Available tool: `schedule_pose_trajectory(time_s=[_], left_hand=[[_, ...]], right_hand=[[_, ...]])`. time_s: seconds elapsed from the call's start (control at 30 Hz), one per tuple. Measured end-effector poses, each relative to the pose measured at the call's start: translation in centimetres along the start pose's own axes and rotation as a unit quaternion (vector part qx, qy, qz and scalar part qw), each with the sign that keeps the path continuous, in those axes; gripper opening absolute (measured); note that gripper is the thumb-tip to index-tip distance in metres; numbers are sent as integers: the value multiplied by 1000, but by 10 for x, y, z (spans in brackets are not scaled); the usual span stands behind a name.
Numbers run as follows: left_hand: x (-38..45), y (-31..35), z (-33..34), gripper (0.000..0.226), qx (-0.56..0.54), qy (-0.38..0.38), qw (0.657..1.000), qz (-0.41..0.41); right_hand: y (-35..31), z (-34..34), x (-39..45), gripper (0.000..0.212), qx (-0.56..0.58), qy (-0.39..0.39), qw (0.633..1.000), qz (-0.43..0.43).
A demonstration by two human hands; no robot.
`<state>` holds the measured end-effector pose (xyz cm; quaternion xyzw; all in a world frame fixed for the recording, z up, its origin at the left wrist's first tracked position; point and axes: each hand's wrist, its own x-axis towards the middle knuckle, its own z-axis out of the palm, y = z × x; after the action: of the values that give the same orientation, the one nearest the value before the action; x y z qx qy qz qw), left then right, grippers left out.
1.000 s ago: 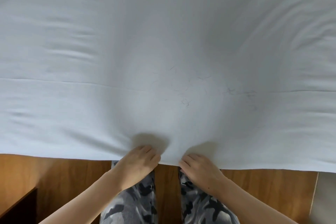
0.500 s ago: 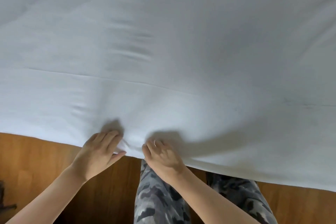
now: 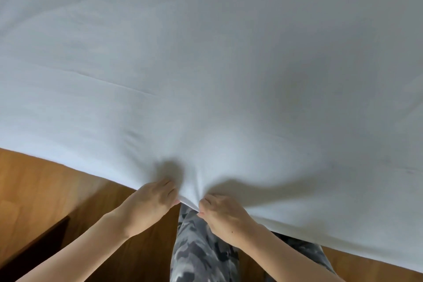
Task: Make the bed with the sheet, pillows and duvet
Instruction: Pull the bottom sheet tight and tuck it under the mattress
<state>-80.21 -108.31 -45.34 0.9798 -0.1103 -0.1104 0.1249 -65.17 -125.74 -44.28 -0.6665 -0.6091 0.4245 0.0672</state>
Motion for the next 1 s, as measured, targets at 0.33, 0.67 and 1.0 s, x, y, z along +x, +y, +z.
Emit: schedule_pose_trajectory(time_s=[0.33,0.67,1.0], left_hand=[[30,-26,-19,37,-54,-42,997,28],[85,-80,-18,47,-18,218,904,-367],[96,81,31,63,-30,1,988,-151]], right_hand=[[2,-3,6,21,-85,126,986,-66],[37,-13,49,61,-265,195,944,-29],[58,33,-79,40,-235,56,945,-219]])
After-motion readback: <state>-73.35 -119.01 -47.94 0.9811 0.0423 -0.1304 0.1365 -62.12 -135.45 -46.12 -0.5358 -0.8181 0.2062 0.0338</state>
